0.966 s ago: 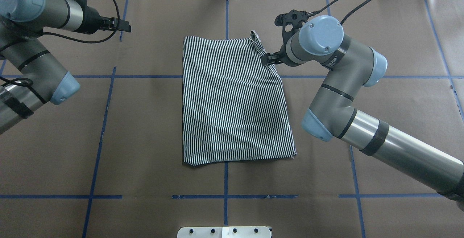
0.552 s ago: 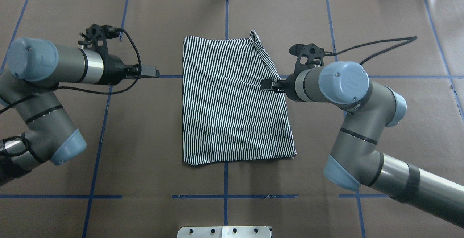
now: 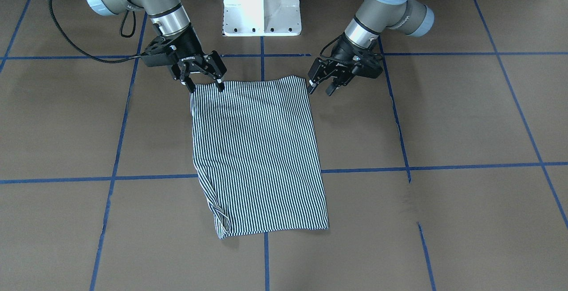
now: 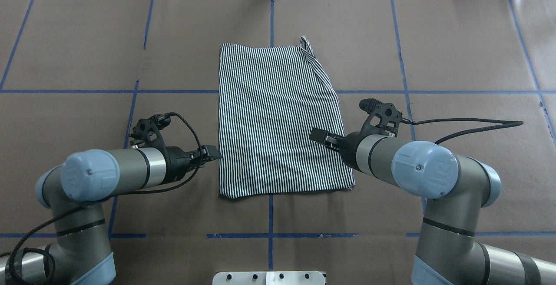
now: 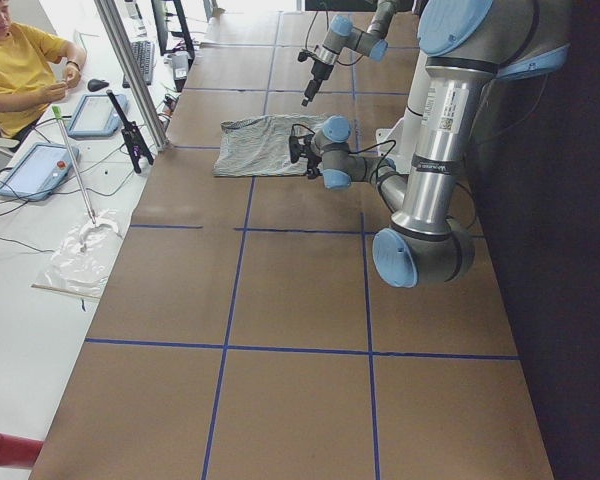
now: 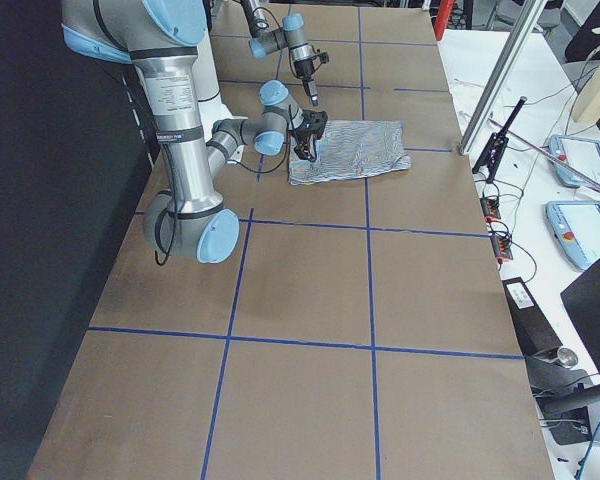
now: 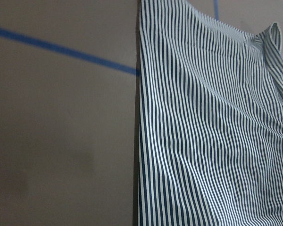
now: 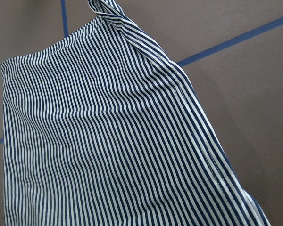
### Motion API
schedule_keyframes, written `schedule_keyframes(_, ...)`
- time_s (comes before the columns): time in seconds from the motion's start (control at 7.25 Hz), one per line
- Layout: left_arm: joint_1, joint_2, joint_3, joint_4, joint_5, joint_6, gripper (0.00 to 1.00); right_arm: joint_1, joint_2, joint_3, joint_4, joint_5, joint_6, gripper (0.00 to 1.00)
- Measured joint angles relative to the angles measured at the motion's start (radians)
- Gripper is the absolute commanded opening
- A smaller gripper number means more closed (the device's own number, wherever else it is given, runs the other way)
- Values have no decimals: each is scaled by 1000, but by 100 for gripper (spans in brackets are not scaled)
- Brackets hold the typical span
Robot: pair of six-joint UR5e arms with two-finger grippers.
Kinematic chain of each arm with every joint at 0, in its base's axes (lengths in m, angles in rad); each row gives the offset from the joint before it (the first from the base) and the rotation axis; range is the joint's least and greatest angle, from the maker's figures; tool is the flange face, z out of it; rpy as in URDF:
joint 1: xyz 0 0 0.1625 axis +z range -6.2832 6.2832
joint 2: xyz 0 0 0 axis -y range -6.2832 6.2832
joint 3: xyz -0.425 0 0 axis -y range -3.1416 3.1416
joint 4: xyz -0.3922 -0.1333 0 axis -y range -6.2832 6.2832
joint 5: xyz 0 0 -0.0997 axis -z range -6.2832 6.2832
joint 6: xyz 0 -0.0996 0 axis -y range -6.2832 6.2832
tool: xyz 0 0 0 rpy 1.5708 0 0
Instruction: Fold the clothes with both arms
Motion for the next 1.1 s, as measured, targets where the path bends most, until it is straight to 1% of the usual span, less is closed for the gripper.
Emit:
schedule_keyframes(0.14,43,-8,14,2,41,-55,58,-6,-1,3,0,-11,9,100)
schedule_keyframes(0.28,65,-19,25,4,61,-91,58,-8,-3,4,1,-15,12,100)
schedule_keyframes(0.69,102,-33,31,9,87,-130,58,-9,-7,4,1,-23,13,100)
schedule_keyframes(1.1,106,-30,31,15,91,-130,58,-11,-7,4,1,-28,13,100)
